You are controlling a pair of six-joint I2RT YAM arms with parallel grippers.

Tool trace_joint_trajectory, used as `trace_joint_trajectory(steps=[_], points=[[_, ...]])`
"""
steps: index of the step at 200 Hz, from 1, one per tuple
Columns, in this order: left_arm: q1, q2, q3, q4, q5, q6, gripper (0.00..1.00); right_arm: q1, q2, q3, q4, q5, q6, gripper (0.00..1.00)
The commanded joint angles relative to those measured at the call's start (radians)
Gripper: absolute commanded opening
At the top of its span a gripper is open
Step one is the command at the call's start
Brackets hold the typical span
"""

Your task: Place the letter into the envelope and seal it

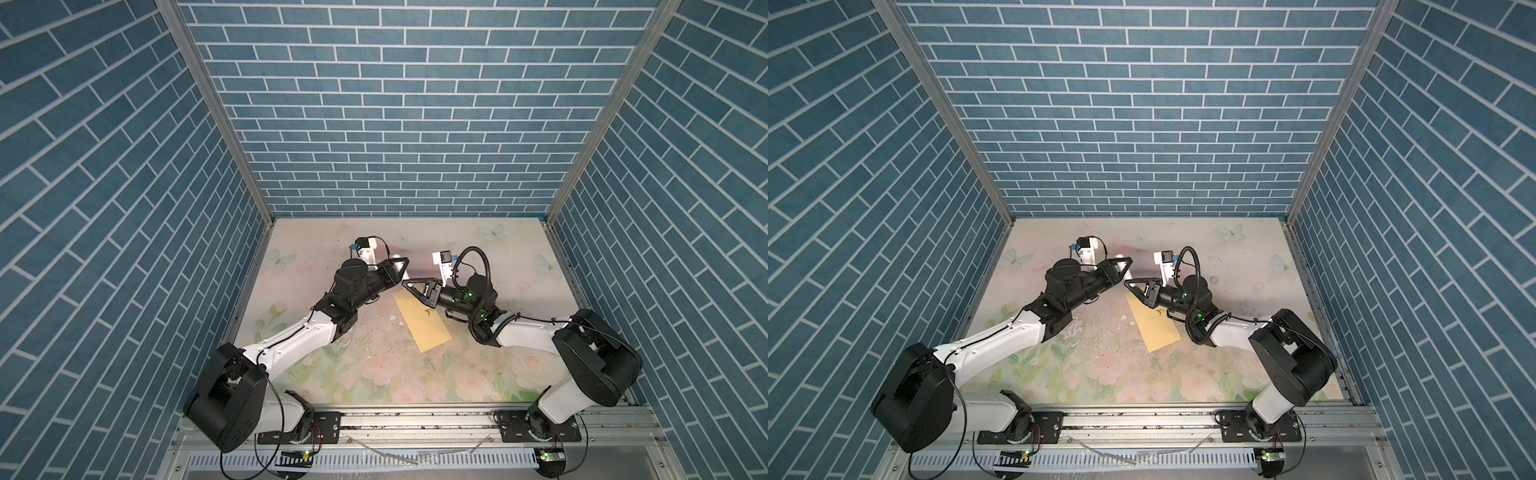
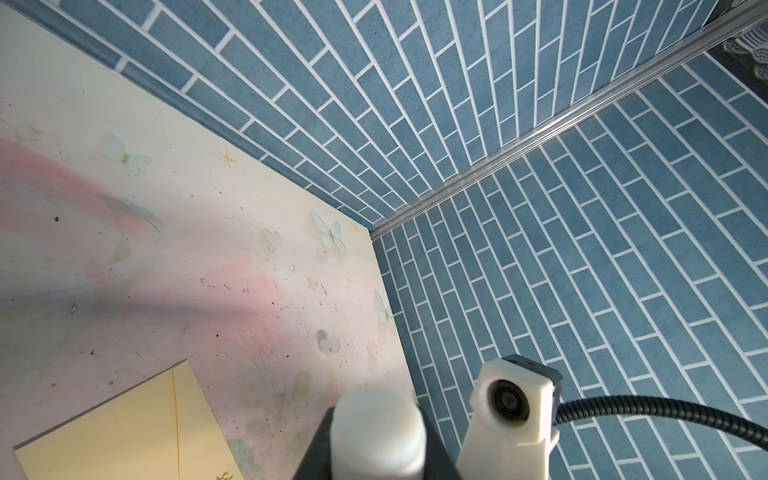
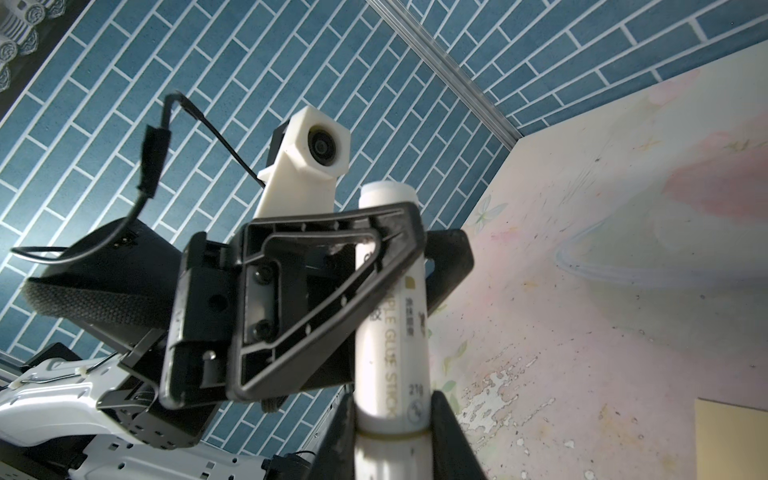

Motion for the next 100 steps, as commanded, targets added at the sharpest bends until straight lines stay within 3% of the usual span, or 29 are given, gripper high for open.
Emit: trace_joint_trajectory(steps=[1,15,28,57,100], points=[[0.001,-0.002,-0.011,0.004,-0.016,0.036,0.00,0.004,-0.033,0.035,-0.082,0.077,-0.028,0.07],[0.001,-0.001,-0.012,-0.018,-0.031,0.050,0.00,0.010,-0.077,0.051,-0.228,0.152,-0.098,0.00],[0.001,0.000,-0.011,-0.033,-0.043,0.062,0.00,0.029,-0.132,0.084,-0.413,0.259,-0.195,0.00],[0.001,0.009,-0.011,-0.044,-0.055,0.068,0.00,0.112,-0.195,0.228,-0.834,0.578,-0.421,0.00],[-0.001,0.025,-0.010,-0.038,-0.054,0.062,0.00,0.248,-0.132,0.405,-1.063,0.933,-0.607,0.00]])
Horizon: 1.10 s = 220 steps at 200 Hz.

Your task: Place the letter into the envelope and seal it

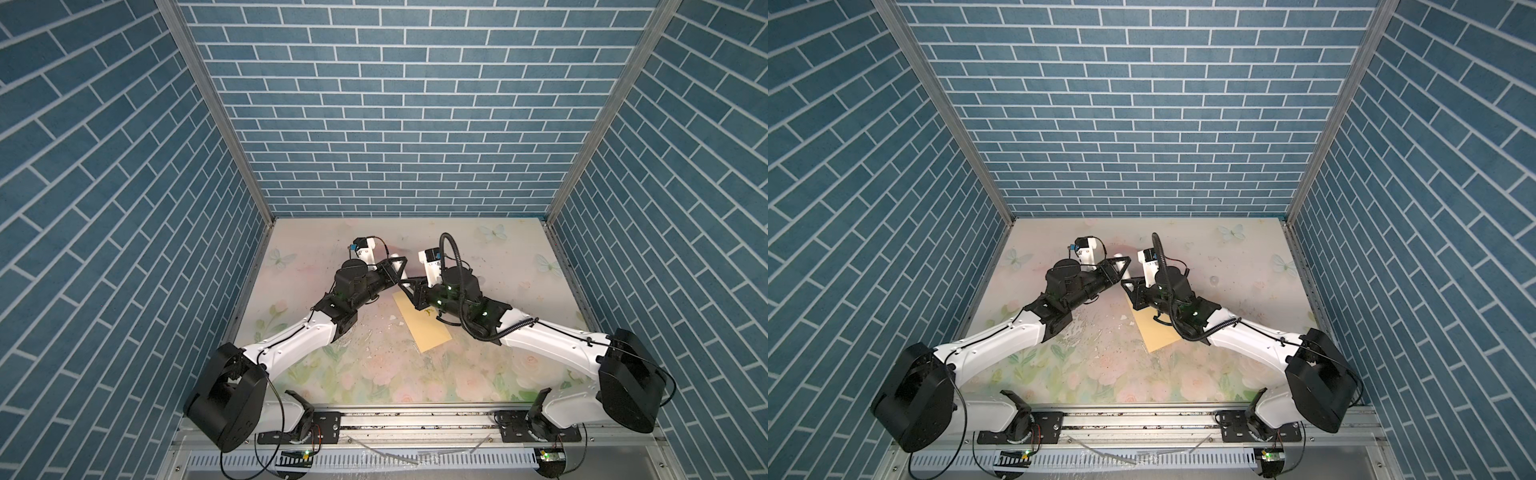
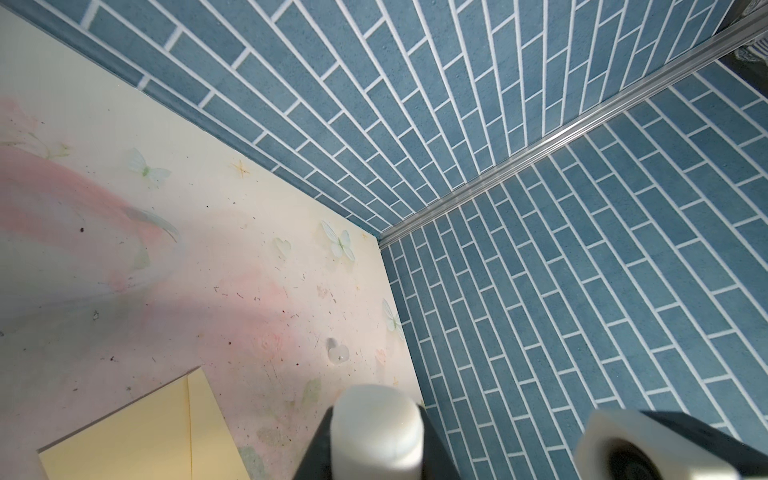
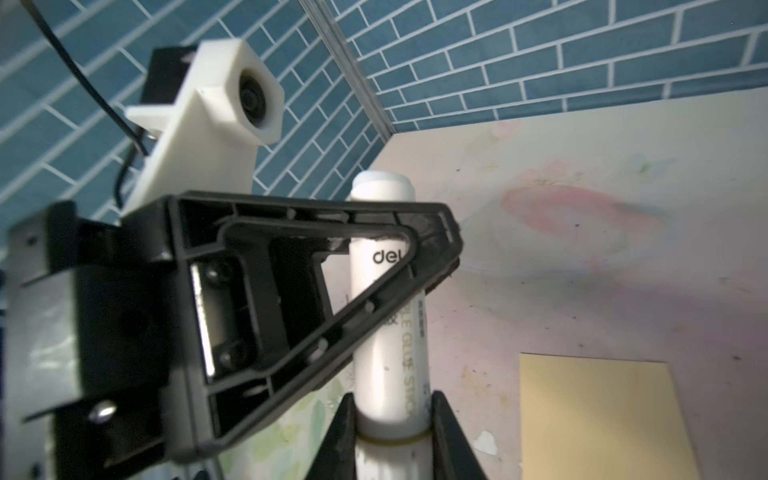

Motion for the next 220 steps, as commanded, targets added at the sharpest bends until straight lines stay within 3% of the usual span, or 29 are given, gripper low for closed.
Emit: trace_joint_trajectory(steps=[1,32,50,95,123,148,198,220], points=[[-0.001,0.018,-0.007,-0.037,-0.013,0.052,0.00,0.043,0.030,0.122,-0.207,0.376,-0.175,0.00],[-0.001,0.017,-0.005,-0.041,-0.013,0.049,0.00,0.119,0.105,0.224,-0.298,0.608,-0.253,0.00],[-0.002,0.019,-0.006,-0.038,-0.012,0.047,0.00,0.143,0.134,0.251,-0.310,0.665,-0.289,0.00],[-0.002,0.021,-0.007,-0.016,-0.002,0.051,0.00,0.142,0.116,0.212,-0.254,0.579,-0.270,0.00],[-0.002,0.022,-0.009,0.012,0.014,0.056,0.00,0.112,0.068,0.148,-0.180,0.441,-0.233,0.00],[-0.002,0.023,-0.014,0.065,0.043,0.071,0.15,0.058,0.011,0.065,-0.081,0.281,-0.179,0.00],[0.013,-0.007,-0.035,0.181,0.132,0.125,0.65,-0.043,-0.098,-0.093,0.114,0.031,-0.106,0.00],[0.034,-0.031,-0.048,0.227,0.179,0.140,0.79,-0.080,-0.134,-0.152,0.194,-0.039,-0.074,0.00]])
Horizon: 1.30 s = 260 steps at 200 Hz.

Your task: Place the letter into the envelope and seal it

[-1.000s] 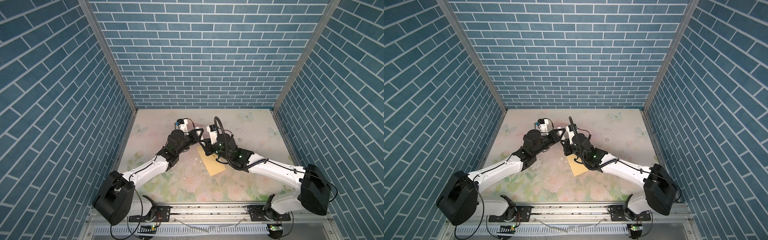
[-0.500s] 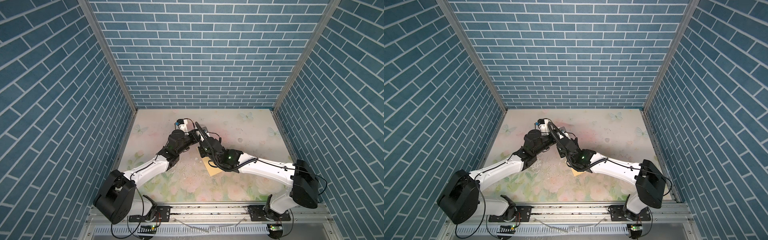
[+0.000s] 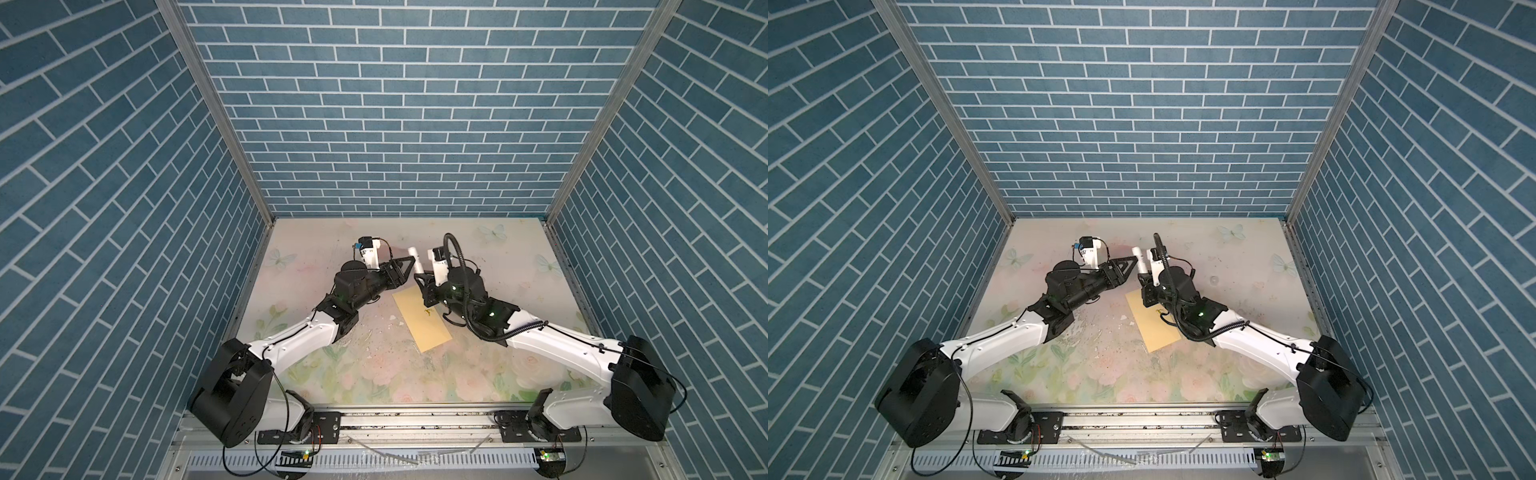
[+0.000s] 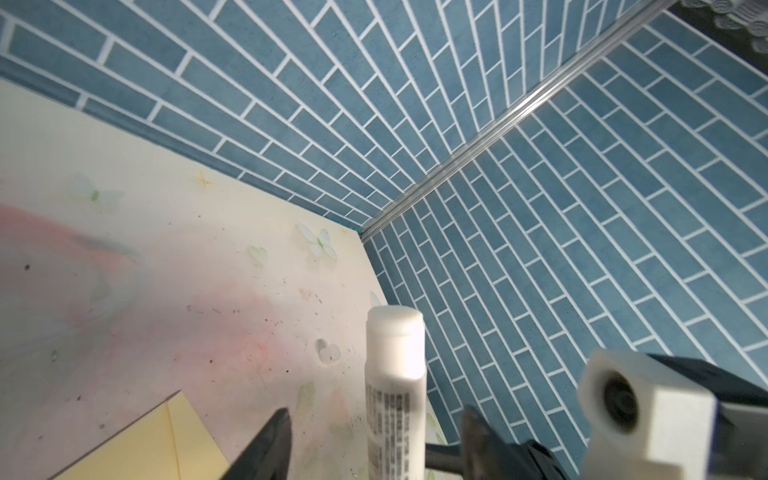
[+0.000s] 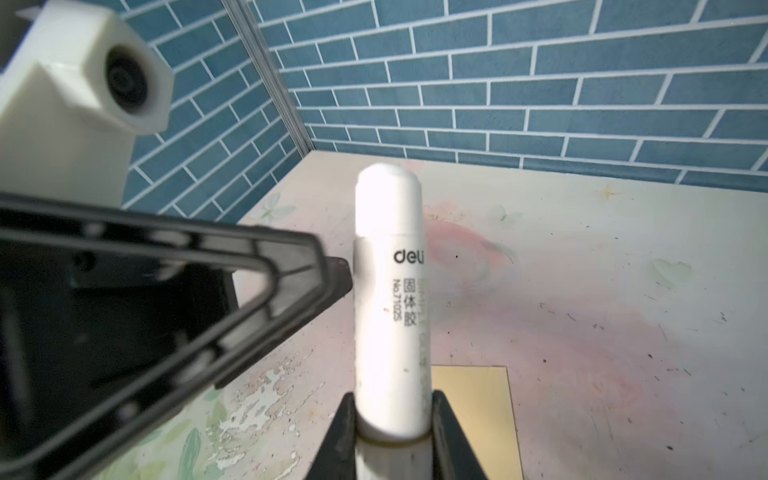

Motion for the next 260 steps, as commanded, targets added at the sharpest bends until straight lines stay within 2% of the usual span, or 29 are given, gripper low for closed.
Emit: trace_joint_trajectory(steps=[1,27,37,78,109,154,186,240,260], points=[[0.024,-0.042,-0.021,0.098,0.077,0.039,0.80,-0.023,-0.050,-0.065,0.155,-0.132,0.066,0.00],[0.047,-0.063,-0.051,0.150,0.127,0.058,0.89,-0.058,-0.074,-0.118,0.258,-0.205,0.098,0.00],[0.052,-0.059,-0.064,0.200,0.158,0.054,0.90,-0.071,-0.074,-0.131,0.297,-0.272,0.114,0.00],[0.062,0.006,-0.087,0.404,0.253,-0.013,0.91,-0.112,-0.056,-0.180,0.493,-0.423,0.212,0.00],[0.062,0.039,-0.084,0.465,0.276,-0.037,0.89,-0.127,-0.021,-0.169,0.557,-0.531,0.261,0.00],[0.062,0.040,-0.080,0.466,0.284,-0.035,0.75,-0.129,0.029,-0.139,0.594,-0.603,0.302,0.00],[0.062,0.051,-0.078,0.483,0.295,-0.049,0.66,-0.129,0.050,-0.132,0.622,-0.614,0.320,0.00],[0.060,0.071,-0.079,0.485,0.289,-0.055,0.46,-0.129,0.053,-0.132,0.630,-0.608,0.325,0.00],[0.059,0.078,-0.078,0.479,0.287,-0.056,0.35,-0.130,0.053,-0.132,0.631,-0.608,0.325,0.00]])
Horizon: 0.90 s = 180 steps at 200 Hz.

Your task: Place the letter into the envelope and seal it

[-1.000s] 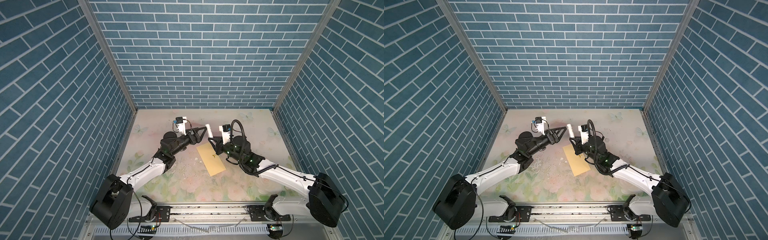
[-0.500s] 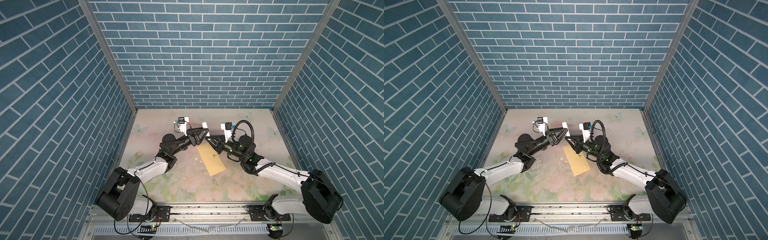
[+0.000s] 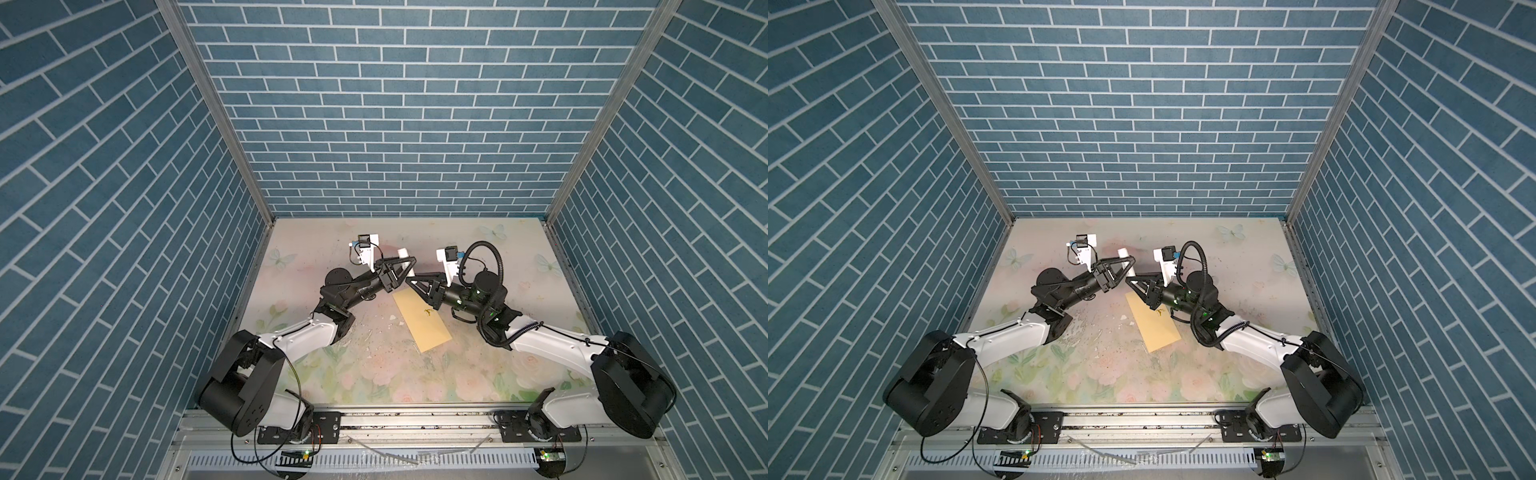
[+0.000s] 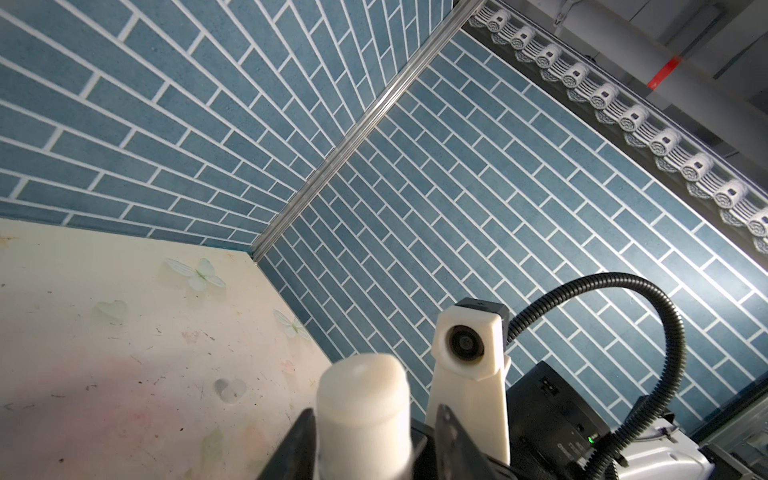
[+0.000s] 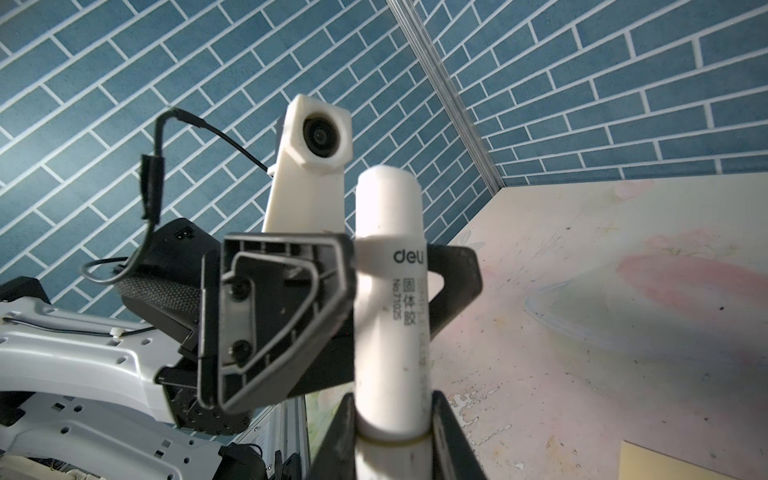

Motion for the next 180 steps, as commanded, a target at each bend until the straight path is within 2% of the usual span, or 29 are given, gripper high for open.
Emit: trace_joint_trajectory(steps=[1,49,79,95,123,144,180], points=[[0.002,0.008,-0.002,0.031,0.008,0.008,0.34,-0.004,0.004,0.034,0.057,-0.016,0.030,0.00],[0.000,0.003,-0.004,-0.011,-0.023,0.015,0.00,-0.004,-0.005,0.037,0.020,0.019,0.010,0.00],[-0.005,-0.023,-0.002,-0.089,-0.071,0.047,0.00,0.002,-0.045,0.066,-0.166,0.144,-0.085,0.00],[-0.012,-0.043,0.002,-0.155,-0.107,0.073,0.00,0.045,-0.073,0.123,-0.357,0.292,-0.211,0.00],[-0.028,-0.068,0.014,-0.259,-0.158,0.113,0.00,0.179,-0.039,0.281,-0.661,0.701,-0.444,0.00],[-0.034,-0.070,0.016,-0.280,-0.177,0.117,0.00,0.237,0.021,0.357,-0.739,0.910,-0.509,0.00],[-0.042,-0.070,0.021,-0.312,-0.202,0.126,0.00,0.326,0.117,0.443,-0.748,1.195,-0.629,0.00]])
